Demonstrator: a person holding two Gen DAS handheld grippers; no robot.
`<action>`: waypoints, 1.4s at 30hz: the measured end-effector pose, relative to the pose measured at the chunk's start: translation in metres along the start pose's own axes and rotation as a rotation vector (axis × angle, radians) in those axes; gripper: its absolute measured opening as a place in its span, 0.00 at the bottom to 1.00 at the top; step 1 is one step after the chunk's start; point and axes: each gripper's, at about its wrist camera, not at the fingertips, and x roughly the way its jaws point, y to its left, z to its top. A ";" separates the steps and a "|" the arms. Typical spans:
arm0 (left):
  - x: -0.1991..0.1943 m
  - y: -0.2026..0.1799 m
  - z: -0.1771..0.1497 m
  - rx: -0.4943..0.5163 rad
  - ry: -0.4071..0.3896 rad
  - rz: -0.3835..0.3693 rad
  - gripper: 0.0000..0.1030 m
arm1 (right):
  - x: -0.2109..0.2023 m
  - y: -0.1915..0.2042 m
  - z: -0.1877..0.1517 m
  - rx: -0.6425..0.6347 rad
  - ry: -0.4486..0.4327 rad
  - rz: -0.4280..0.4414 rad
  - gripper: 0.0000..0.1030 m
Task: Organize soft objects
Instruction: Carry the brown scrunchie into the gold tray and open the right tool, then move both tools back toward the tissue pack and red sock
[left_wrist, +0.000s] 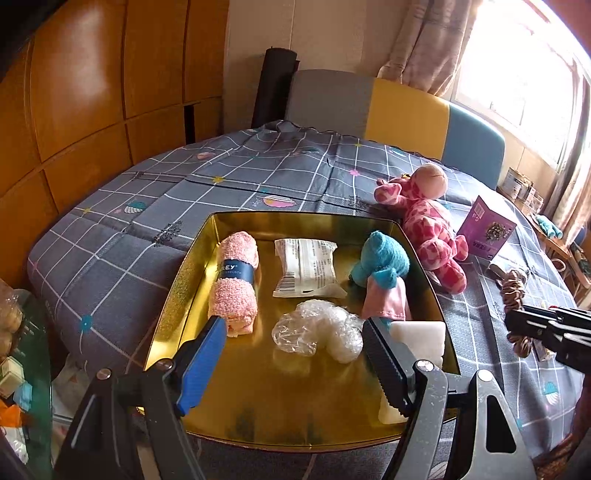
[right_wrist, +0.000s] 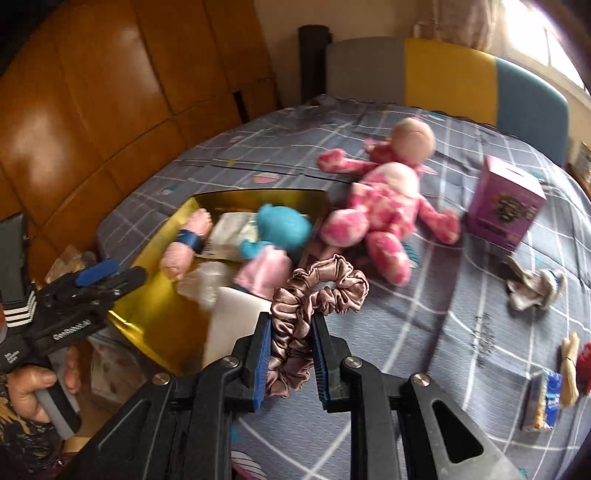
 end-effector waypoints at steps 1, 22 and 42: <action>0.000 0.001 0.000 -0.001 -0.001 0.001 0.74 | 0.002 0.006 0.001 -0.011 0.002 0.014 0.19; -0.003 0.061 0.018 -0.140 -0.046 0.105 0.74 | 0.054 0.108 0.010 -0.205 0.098 0.220 0.19; 0.002 0.055 0.015 -0.114 -0.030 0.096 0.74 | 0.100 0.095 -0.003 -0.097 0.195 0.190 0.40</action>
